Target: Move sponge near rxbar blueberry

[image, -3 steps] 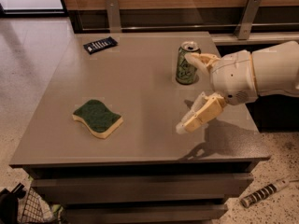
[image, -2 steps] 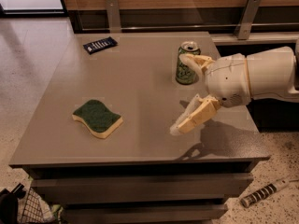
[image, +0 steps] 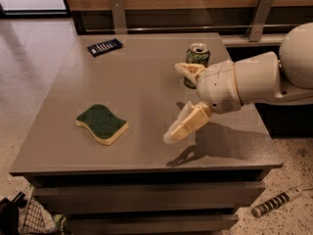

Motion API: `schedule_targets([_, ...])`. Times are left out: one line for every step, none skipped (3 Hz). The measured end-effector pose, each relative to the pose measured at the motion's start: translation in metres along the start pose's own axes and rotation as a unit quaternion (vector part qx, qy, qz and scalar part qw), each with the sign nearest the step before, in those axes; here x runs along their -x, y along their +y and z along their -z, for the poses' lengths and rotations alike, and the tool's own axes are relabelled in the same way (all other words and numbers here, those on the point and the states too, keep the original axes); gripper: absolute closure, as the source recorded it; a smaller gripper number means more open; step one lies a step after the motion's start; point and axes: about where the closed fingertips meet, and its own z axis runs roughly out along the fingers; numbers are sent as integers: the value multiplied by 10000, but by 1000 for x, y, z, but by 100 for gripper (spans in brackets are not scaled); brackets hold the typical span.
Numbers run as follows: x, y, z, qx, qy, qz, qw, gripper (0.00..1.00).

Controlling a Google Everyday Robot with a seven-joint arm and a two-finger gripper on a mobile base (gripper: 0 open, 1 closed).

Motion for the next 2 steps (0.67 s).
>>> schedule_targets([-7,-1,-53,296,27,-157,9994,0])
schedule_targets([-10,3,-90,597,-90,-246,9979,0])
